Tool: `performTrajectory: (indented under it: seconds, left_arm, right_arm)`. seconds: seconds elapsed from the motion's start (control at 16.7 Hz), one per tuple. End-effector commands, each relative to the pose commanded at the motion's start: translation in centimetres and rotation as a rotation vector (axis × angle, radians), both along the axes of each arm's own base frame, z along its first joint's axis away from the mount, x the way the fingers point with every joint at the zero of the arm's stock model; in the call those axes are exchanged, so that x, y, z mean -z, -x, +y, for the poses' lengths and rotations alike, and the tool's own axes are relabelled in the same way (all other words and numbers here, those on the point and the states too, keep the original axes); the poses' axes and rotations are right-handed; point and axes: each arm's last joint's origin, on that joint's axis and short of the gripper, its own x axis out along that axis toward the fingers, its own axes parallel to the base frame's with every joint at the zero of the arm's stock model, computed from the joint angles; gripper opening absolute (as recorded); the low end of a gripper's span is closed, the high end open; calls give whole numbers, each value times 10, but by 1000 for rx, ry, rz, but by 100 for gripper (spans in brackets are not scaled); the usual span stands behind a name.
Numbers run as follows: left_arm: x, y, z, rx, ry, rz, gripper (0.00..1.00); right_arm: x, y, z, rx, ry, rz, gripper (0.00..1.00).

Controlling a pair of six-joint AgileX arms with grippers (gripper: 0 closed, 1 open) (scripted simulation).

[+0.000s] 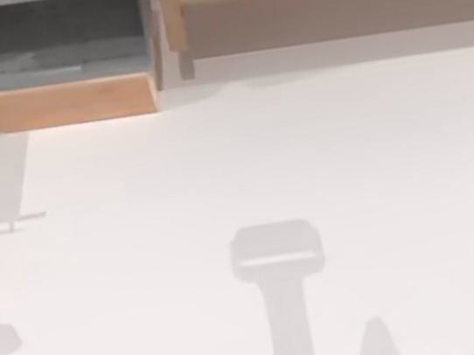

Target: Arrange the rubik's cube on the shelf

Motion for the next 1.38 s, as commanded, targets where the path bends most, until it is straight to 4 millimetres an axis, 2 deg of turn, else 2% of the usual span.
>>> performTrajectory:
  seconds: [0.18, 0.3, 0.54, 0.78, 0.96, 1.08, 1.26, 1.38]
  left_arm:
    - [0, -2, 2, -7, 5, 2, 100]
    - [-3, -3, 14, -51, 19, 2, 100]
    - [-18, -10, 61, -212, 114, 17, 100]
    - [-44, -25, 116, -376, 292, 48, 100]
    - [-73, -48, 147, -467, 466, 87, 100]
    - [-94, -68, 160, -515, 592, 125, 100]
    - [-124, -103, 163, -576, 787, 211, 100]
    - [-140, -128, 153, -615, 913, 293, 100]
  right_arm:
    - [0, 0, 0, 0, 0, 0, 100]
    - [0, 0, 0, 0, 0, 0, 100]
    - [0, 0, 0, 0, 0, 0, 100]
    - [0, 0, 0, 0, 0, 0, 100]
    - [0, 0, 0, 0, 0, 0, 100]
    - [0, 0, 0, 0, 0, 0, 100]
    - [0, 0, 0, 0, 0, 0, 100]
    - [0, 0, 0, 0, 0, 0, 100]
